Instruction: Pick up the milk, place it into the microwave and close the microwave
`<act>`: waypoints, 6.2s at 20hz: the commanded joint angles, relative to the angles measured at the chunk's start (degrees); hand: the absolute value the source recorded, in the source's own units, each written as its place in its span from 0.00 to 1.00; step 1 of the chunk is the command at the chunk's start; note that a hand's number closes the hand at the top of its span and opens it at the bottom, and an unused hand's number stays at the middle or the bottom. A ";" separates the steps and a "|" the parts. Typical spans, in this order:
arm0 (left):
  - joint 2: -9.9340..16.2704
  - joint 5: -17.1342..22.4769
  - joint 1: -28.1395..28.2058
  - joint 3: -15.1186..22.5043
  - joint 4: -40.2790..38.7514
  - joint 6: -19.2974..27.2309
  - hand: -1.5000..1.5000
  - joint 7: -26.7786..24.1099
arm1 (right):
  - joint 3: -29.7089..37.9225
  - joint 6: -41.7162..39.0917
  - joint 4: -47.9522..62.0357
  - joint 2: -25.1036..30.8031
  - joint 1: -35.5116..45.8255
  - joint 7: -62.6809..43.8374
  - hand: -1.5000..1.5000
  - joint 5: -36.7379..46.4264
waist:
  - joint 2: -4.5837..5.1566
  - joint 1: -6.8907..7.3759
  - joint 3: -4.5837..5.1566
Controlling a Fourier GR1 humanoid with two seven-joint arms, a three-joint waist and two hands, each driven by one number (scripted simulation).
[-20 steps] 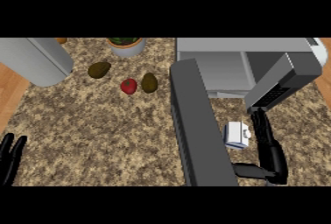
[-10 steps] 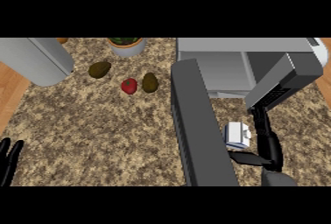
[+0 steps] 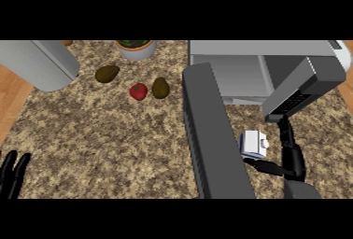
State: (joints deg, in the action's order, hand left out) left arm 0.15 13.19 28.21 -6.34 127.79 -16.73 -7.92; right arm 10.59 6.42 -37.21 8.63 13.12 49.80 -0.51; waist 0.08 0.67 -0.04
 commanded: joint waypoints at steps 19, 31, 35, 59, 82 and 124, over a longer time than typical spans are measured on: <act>0.51 3.49 -0.60 -2.67 -1.11 -1.08 0.00 1.93 | -0.80 -9.64 3.37 -3.25 4.94 10.24 1.00 -1.84 | -0.15 -0.39 0.04; 0.28 3.93 0.59 -2.27 -0.22 -1.64 0.00 1.45 | -0.17 -25.59 4.84 7.74 8.71 10.46 1.00 -4.37 | -0.10 -0.14 0.01; 0.90 5.19 0.28 -4.55 -2.20 -2.59 0.00 0.00 | -3.24 -28.10 -3.03 6.15 6.74 4.50 1.00 -5.69 | -0.39 -0.92 0.11; 1.82 8.11 -2.34 -9.16 -7.02 -6.64 0.00 -0.15 | -5.24 -6.57 1.48 -1.52 31.83 -16.03 1.00 1.79 | 0.35 1.20 0.01; 3.20 7.26 -9.31 -6.57 -10.46 -8.43 0.00 1.48 | -1.06 7.74 28.13 3.09 51.14 -7.73 1.00 7.48 | 3.14 6.77 -0.11; 1.86 -4.43 -16.20 1.36 -10.73 -5.59 0.00 2.56 | 1.66 17.79 34.01 4.84 52.69 -12.42 0.00 8.61 | 4.22 8.42 -0.32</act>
State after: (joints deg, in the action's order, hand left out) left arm 2.67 9.72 12.07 -6.12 117.15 -22.54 -5.23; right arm 11.63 25.39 -2.84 13.19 66.21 37.01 8.69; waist 4.70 9.54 -0.39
